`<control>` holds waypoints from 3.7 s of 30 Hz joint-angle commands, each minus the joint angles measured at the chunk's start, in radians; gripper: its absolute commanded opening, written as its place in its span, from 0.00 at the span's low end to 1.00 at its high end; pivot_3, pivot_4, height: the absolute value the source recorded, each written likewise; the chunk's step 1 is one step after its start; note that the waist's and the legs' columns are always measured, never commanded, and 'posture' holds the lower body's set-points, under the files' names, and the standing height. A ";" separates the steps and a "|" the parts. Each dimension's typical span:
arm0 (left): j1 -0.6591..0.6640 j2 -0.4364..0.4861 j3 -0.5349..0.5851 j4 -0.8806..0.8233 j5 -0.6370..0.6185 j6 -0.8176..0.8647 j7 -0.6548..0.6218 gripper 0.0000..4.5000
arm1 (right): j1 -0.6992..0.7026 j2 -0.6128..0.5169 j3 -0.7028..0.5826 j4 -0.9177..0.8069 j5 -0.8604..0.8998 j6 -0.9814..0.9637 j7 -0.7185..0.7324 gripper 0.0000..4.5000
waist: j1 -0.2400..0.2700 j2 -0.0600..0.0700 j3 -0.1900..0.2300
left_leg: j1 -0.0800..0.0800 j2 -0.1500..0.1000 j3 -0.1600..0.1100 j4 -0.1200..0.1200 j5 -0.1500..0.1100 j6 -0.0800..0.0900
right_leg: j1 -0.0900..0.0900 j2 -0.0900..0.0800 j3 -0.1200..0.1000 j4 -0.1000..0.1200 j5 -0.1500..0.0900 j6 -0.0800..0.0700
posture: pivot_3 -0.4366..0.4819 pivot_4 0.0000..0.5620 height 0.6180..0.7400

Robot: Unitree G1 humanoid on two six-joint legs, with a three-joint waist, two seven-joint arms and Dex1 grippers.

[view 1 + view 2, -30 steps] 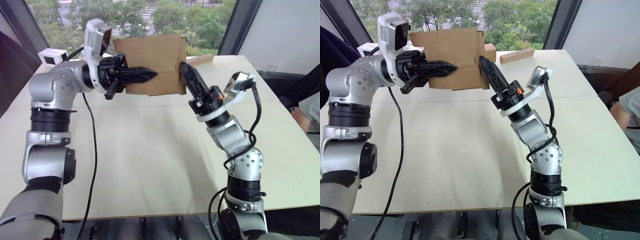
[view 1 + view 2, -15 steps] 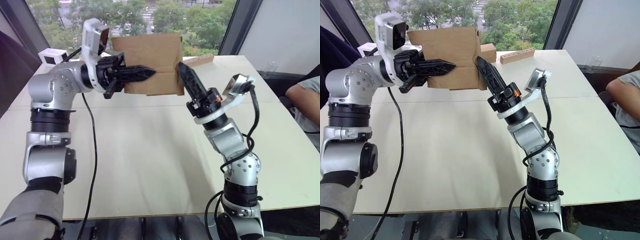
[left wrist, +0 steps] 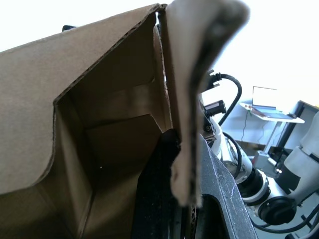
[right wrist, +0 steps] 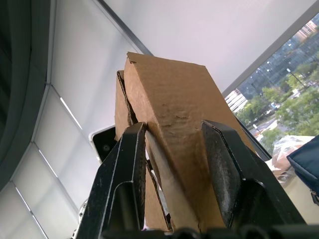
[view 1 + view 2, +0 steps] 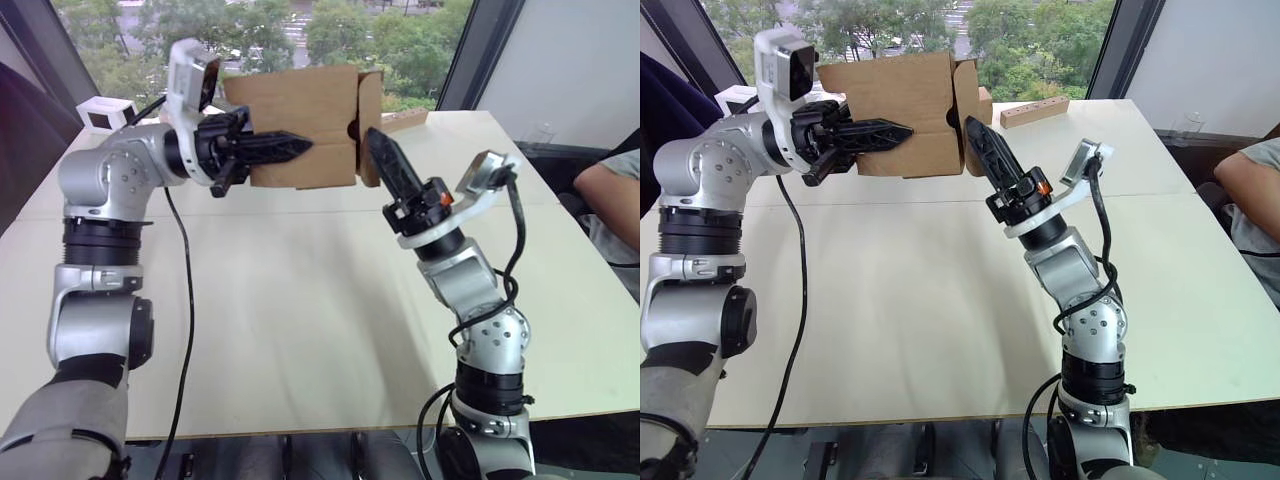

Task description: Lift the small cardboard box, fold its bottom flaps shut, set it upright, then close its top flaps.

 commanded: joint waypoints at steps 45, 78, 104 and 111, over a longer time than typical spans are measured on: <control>-0.025 -0.011 0.051 0.004 -0.016 -0.019 0.021 0.00 | 0.027 0.089 0.136 -0.052 -0.052 0.012 0.000 0.39 | 0.000 0.000 0.000 | 0.000 0.000 0.000 0.000 0.001 -0.001 | 0.000 0.000 0.000 0.000 0.000 0.000 | 0.48 0.27 1.00; -0.041 0.000 0.035 0.019 -0.015 -0.006 -0.027 0.00 | 0.013 -0.254 -0.079 -0.075 0.019 0.015 0.000 0.03 | 0.002 0.000 0.000 | 0.000 0.000 0.000 0.000 0.000 -0.001 | 0.000 0.000 0.000 0.000 0.000 0.000 | 0.48 0.27 1.00; -0.002 -0.015 -0.052 -0.021 0.039 -0.004 -0.041 0.00 | -0.018 -0.159 0.089 -0.079 -0.163 0.049 0.028 0.01 | 0.003 0.000 0.000 | 0.000 0.000 0.000 0.000 0.001 -0.001 | 0.000 0.001 0.000 0.000 0.000 0.000 | 0.48 0.27 1.00; -0.062 0.081 -0.239 -0.069 0.241 -0.059 -0.048 0.00 | 0.170 -0.366 -0.116 -0.209 -0.015 0.129 -0.006 0.01 | 0.009 0.000 0.000 | 0.000 -0.001 -0.001 -0.001 0.000 -0.001 | 0.001 0.000 0.000 -0.001 0.000 0.000 | 0.48 0.27 1.00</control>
